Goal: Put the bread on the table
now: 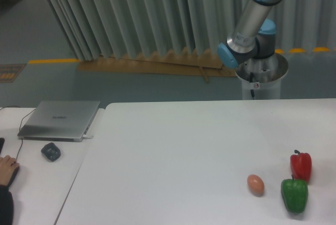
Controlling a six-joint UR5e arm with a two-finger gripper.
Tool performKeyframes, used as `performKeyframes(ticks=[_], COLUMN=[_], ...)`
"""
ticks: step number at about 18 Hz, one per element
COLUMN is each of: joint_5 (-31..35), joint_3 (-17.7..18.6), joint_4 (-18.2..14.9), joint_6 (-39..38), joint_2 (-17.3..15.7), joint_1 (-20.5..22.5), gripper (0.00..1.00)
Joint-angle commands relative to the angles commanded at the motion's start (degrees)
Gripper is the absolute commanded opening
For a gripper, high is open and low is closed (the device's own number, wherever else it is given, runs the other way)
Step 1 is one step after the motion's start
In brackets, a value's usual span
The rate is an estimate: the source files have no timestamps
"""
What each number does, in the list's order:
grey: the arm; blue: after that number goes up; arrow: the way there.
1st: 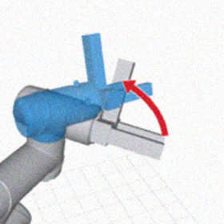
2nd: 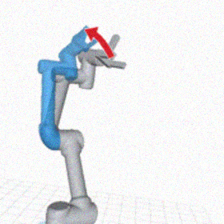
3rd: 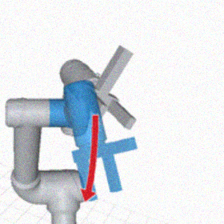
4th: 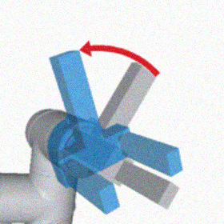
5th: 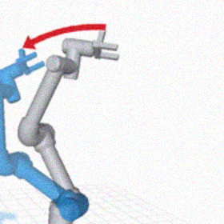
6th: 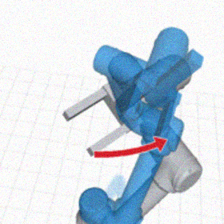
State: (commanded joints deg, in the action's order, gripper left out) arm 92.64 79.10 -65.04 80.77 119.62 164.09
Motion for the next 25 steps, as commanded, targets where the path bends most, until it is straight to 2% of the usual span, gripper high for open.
performKeyframes(ticks=[19, 20, 25], joint_5=[1.58, 1.67, 2.37], joint_3=[2.55, 2.37, 2.37], joint_4=[-0.44, -0.44, -0.7], joint_6=[0.0, 0.0, 0.61], joint_2=[0.79, 0.88, 0.88], joint_1=[-1.5, -1.5, -1.32], gripper=[1.0, 0.97, 0.38])
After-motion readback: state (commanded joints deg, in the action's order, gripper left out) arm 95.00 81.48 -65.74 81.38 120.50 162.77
